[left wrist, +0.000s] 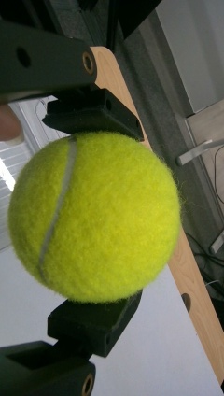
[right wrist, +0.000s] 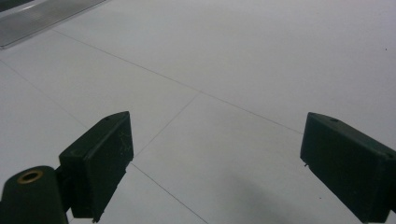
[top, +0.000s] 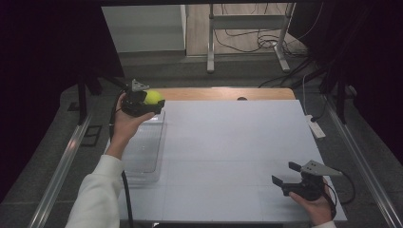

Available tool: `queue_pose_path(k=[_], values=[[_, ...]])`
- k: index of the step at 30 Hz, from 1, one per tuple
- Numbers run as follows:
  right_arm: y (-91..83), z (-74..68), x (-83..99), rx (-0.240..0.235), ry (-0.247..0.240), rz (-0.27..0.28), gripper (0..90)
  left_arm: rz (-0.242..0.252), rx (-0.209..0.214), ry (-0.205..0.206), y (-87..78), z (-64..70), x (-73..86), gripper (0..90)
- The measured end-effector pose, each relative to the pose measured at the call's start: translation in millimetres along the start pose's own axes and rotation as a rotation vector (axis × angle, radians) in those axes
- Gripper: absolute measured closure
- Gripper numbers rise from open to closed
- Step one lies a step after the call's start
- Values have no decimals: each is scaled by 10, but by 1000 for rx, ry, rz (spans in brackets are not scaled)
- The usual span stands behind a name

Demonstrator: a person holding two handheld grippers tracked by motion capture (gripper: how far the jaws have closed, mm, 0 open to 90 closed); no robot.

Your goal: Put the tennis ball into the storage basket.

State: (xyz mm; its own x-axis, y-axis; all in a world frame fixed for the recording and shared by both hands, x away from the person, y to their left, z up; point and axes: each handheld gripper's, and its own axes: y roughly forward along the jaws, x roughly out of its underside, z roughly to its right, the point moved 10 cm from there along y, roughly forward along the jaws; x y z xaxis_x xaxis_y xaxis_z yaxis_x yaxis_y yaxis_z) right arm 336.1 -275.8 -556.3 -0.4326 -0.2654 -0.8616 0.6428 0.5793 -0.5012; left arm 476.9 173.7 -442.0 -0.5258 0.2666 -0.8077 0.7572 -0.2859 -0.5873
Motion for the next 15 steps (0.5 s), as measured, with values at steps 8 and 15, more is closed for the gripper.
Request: queue_pose_path(k=[8,15], values=[[5,1,1,1,-2,-1,99,-14,-17,-10,14,-100,53,264],[6,7,6,1,0,-3,99,-27,-43,-31,54,-219,105,264]])
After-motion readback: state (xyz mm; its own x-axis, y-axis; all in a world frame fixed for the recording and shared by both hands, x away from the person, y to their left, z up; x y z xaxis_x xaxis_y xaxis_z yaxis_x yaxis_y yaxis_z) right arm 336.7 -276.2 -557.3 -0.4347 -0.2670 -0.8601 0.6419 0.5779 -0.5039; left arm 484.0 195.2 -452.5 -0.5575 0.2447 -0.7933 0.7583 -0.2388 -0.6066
